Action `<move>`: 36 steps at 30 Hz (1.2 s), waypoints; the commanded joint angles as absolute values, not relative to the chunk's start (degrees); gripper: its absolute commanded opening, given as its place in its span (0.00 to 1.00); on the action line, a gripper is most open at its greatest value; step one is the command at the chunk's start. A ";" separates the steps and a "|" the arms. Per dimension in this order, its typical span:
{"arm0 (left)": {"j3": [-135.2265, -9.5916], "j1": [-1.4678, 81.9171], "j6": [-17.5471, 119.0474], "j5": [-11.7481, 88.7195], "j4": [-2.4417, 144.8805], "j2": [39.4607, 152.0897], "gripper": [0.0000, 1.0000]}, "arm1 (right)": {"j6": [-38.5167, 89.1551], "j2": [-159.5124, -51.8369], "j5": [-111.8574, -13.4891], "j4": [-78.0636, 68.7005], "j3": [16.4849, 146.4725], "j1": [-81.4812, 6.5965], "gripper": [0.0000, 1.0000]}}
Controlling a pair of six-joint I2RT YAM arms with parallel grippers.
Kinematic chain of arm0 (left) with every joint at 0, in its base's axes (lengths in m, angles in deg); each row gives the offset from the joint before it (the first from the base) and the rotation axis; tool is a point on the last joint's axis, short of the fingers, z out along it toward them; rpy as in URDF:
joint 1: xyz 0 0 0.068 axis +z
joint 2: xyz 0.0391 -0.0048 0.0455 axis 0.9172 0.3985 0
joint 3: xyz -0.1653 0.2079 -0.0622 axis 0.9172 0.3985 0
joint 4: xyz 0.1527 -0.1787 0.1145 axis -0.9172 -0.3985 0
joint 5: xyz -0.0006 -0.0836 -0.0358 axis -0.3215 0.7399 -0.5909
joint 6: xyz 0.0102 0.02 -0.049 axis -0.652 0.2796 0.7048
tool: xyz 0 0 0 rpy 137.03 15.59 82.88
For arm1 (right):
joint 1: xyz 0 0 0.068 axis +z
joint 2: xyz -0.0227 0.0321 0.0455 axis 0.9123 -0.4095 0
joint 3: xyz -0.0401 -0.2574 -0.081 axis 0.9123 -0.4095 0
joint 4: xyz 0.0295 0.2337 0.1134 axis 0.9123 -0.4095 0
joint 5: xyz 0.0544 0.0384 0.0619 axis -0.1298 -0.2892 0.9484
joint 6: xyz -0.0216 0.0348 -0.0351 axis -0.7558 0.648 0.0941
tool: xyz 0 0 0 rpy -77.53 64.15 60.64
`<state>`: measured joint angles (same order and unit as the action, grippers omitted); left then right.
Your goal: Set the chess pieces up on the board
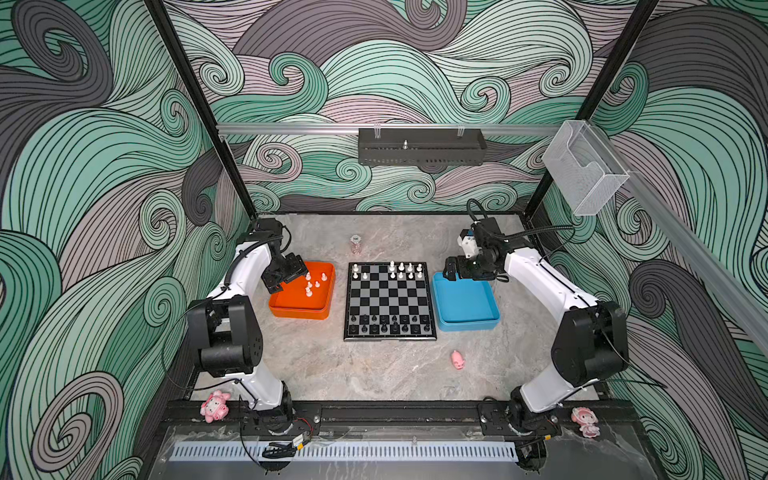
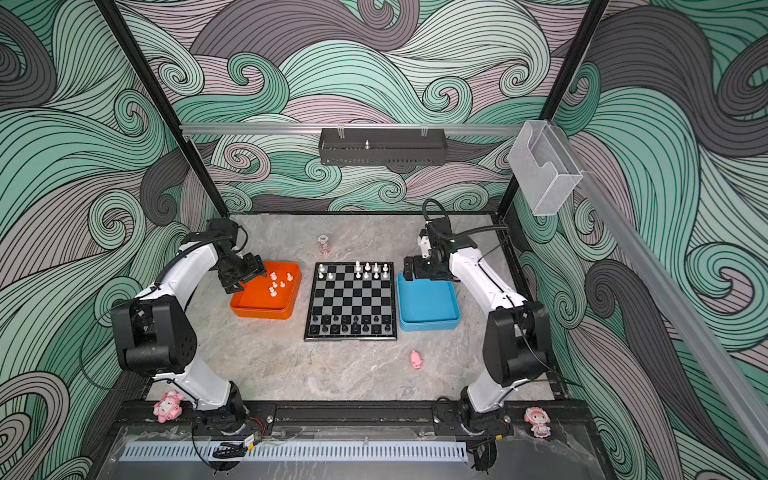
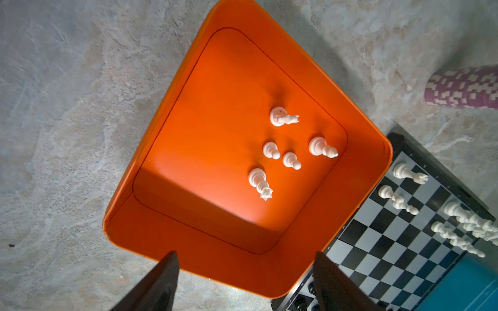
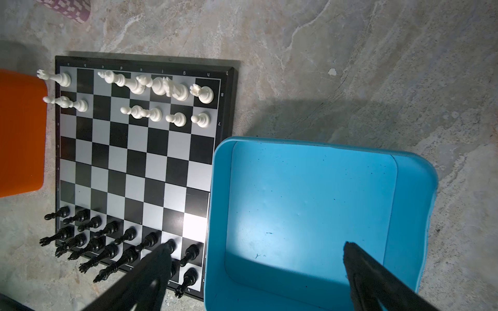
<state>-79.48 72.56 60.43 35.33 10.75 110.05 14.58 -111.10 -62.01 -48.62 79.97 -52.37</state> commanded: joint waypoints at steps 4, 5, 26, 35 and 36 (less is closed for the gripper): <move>-81.89 72.67 58.25 35.92 9.26 113.72 0.75 | 14.21 -111.45 -59.54 -46.89 78.45 -52.77 0.99; -82.03 72.38 58.23 35.90 9.26 114.32 0.74 | 14.21 -111.47 -59.53 -46.86 78.30 -52.73 0.99; -82.81 67.66 59.57 29.83 10.61 120.81 0.64 | 14.07 -112.43 -59.08 -45.82 77.44 -53.18 0.99; -82.29 67.09 58.84 29.46 12.51 121.56 0.51 | 13.95 -112.27 -59.22 -45.80 77.08 -53.78 0.99; -82.27 66.96 58.75 29.47 12.66 121.81 0.51 | 13.95 -112.29 -59.26 -45.77 77.08 -53.70 0.99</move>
<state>-81.12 67.57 59.05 30.41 12.24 120.61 14.43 -111.67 -59.58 -45.87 77.63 -53.36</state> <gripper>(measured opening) 0.512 0.993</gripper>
